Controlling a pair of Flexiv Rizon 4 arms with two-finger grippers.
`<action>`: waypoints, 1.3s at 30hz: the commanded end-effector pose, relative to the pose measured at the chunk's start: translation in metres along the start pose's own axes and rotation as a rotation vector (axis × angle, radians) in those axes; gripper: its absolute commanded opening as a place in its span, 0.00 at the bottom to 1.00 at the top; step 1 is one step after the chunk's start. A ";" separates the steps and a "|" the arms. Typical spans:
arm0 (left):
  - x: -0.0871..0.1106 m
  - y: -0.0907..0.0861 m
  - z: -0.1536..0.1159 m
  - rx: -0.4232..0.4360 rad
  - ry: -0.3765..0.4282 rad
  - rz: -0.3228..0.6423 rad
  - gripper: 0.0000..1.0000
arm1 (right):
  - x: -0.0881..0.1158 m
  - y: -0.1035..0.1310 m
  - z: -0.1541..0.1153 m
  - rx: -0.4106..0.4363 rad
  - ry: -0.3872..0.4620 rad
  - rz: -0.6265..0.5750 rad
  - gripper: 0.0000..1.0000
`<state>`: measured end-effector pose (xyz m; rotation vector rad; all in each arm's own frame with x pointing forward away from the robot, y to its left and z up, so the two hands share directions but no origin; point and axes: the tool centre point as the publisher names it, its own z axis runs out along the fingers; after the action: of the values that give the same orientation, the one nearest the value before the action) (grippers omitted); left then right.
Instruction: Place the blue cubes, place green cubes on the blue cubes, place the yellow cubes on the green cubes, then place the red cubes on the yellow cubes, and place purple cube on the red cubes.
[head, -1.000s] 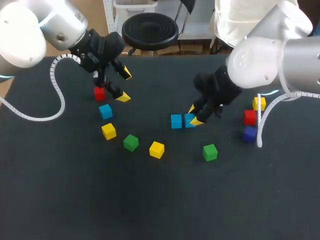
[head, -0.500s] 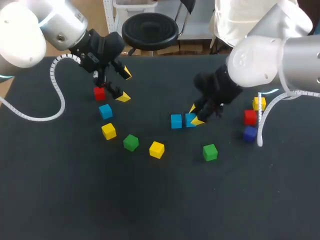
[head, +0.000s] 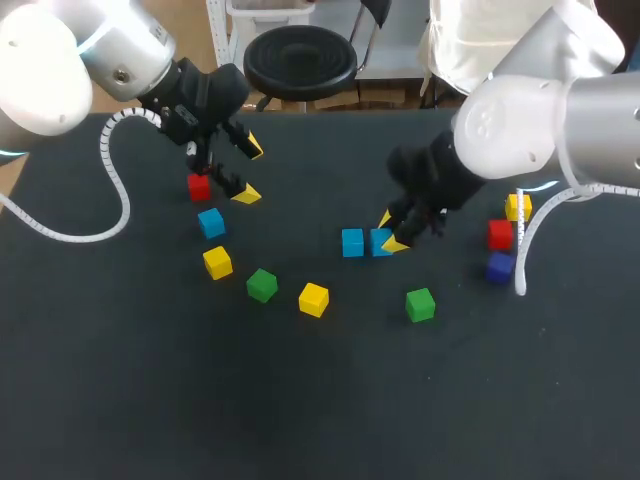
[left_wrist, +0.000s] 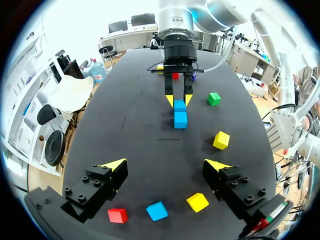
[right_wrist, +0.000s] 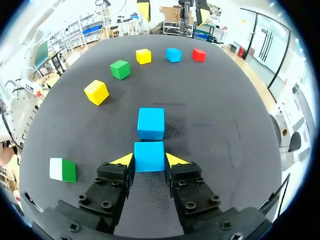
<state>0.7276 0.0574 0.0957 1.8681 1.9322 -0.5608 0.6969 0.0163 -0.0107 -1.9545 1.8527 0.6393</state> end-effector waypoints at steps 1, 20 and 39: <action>0.000 0.000 0.000 -0.001 0.000 0.001 1.00 | 0.001 0.000 0.001 -0.002 -0.001 0.001 0.12; 0.000 0.000 0.000 -0.001 0.000 0.001 1.00 | 0.000 -0.001 0.001 -0.003 0.012 0.000 0.18; 0.000 0.000 0.000 -0.001 0.000 0.001 1.00 | 0.001 -0.001 0.000 -0.006 0.008 0.012 0.47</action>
<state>0.7276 0.0574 0.0957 1.8681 1.9322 -0.5608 0.6972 0.0161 -0.0117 -1.9551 1.8724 0.6393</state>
